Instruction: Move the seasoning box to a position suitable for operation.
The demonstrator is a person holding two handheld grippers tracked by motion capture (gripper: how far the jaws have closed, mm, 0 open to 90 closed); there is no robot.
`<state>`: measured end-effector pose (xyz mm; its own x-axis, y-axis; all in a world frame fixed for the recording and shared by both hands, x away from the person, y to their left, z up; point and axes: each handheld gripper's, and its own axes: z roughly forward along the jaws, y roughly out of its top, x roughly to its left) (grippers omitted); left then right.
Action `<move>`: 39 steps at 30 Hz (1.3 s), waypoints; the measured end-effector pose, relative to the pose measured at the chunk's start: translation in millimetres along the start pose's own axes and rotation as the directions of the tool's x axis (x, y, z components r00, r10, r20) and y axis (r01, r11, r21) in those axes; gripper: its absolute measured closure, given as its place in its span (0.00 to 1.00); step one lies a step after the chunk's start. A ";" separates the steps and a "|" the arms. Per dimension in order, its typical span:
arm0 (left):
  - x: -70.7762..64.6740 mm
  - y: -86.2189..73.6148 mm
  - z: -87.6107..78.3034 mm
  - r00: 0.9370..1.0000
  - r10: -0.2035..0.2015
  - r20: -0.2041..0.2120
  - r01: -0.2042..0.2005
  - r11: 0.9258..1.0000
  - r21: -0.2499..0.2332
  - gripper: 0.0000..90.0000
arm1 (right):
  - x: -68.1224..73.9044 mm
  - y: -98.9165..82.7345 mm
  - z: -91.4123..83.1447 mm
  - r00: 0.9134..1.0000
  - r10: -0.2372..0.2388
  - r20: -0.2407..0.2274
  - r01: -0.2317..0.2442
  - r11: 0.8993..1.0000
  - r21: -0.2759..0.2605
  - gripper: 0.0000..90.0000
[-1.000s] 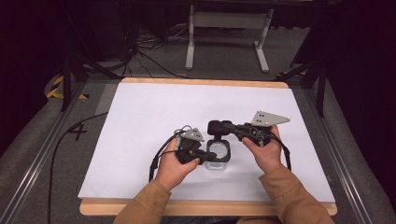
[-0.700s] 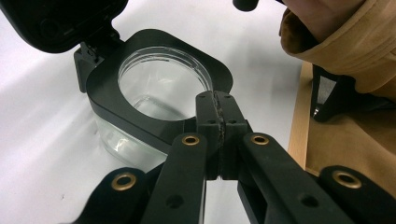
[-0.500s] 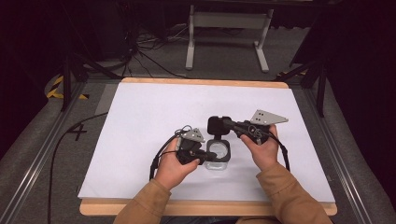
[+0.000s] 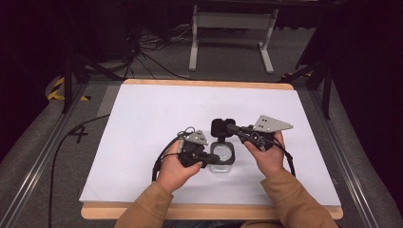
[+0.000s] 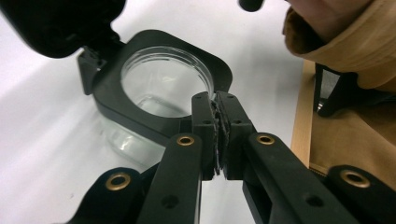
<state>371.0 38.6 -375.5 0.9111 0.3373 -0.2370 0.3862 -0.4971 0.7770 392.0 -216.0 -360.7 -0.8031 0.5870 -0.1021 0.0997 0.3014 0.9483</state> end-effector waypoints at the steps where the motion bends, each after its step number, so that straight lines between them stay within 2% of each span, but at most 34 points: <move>1: 0.2 0.5 -1.9 1.000 -0.003 -0.002 0.003 1.000 -0.012 0.96 | 1.1 1.4 -2.2 1.000 0.000 0.003 0.000 1.000 -0.003 1.00; 4: 1.0 3.0 -15.5 1.000 0.002 -0.028 -0.002 1.000 -0.025 0.92 | 2.2 5.6 -9.8 1.000 0.000 0.012 0.000 1.000 -0.012 0.96; 9: 6.8 4.5 -43.0 0.998 -0.023 -0.059 0.019 0.998 -0.062 0.88 | -1.1 11.6 -27.0 1.000 0.013 0.029 -0.013 1.000 -0.028 0.89; 12: 11.6 3.5 -57.9 0.995 -0.048 -0.090 0.040 0.995 -0.089 0.86 | -5.1 11.2 -37.0 0.999 0.038 0.038 -0.037 0.998 -0.049 0.79; 14: 16.2 2.1 -67.9 0.991 -0.056 -0.119 0.045 0.995 -0.094 0.85 | -9.3 10.4 -42.9 0.997 0.057 0.044 -0.055 0.997 -0.046 0.75; 17: 21.9 0.0 -76.9 0.988 -0.073 -0.136 0.059 0.993 -0.105 0.82 | -17.1 9.0 -53.3 0.994 0.085 0.072 -0.082 0.996 -0.041 0.69; 19: 25.9 -1.7 -83.2 0.983 -0.087 -0.163 0.069 0.991 -0.112 0.80 | -23.5 8.1 -60.1 0.990 0.112 0.083 -0.109 0.994 -0.031 0.66; 22: 31.3 -4.0 -88.6 0.977 -0.111 -0.179 0.091 0.989 -0.119 0.78 | -32.6 5.5 -70.2 0.984 0.137 0.115 -0.134 0.991 -0.030 0.63; 23: 34.1 -4.7 -90.4 0.976 -0.106 -0.191 0.086 0.990 -0.110 0.77 | -35.7 4.5 -73.4 0.981 0.149 0.123 -0.147 0.989 -0.025 0.63; 26: 41.5 -8.7 -93.2 0.964 -0.147 -0.220 0.130 0.987 -0.090 0.77 | -45.2 1.2 -82.3 0.974 0.168 0.152 -0.169 0.986 -0.007 0.62; 28: 48.7 -12.1 -95.0 0.958 -0.155 -0.240 0.139 0.987 -0.082 0.77 | -51.3 -1.9 -87.1 0.968 0.185 0.168 -0.188 0.982 0.000 0.60; 31: 58.0 -18.4 -98.0 0.946 -0.196 -0.260 0.179 0.980 -0.089 0.75 | -61.0 -8.8 -93.0 0.957 0.207 0.201 -0.218 0.976 0.030 0.58; 33: 63.6 -21.4 -100.1 0.943 -0.201 -0.267 0.183 0.979 -0.089 0.74 | -67.0 -13.3 -95.3 0.952 0.216 0.219 -0.231 0.972 0.045 0.57; 34: 63.6 -21.4 -100.1 0.943 -0.201 -0.267 0.183 0.979 -0.089 0.73 | -67.0 -13.3 -95.3 0.952 0.216 0.219 -0.231 0.972 0.045 0.57; 35: 68.7 -25.4 -100.5 0.935 -0.219 -0.279 0.202 0.975 -0.088 0.73 | -70.6 -16.1 -96.2 0.948 0.223 0.226 -0.241 0.969 0.052 0.55; 36: 72.8 -28.4 -100.1 0.931 -0.220 -0.290 0.203 0.975 -0.088 0.71 | -78.1 -22.4 -97.3 0.943 0.242 0.229 -0.264 0.962 0.074 0.53; 39: 84.3 -37.9 -96.7 0.928 -0.231 -0.291 0.217 0.973 -0.081 0.69 | -89.5 -35.0 -97.9 0.936 0.259 0.238 -0.293 0.949 0.118 0.52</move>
<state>419.2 163.2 -368.5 0.7144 0.6610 -0.2296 0.5615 -0.3458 0.7517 402.9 -352.7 -355.3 -0.5861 0.8064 0.0788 0.3995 0.2030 0.8940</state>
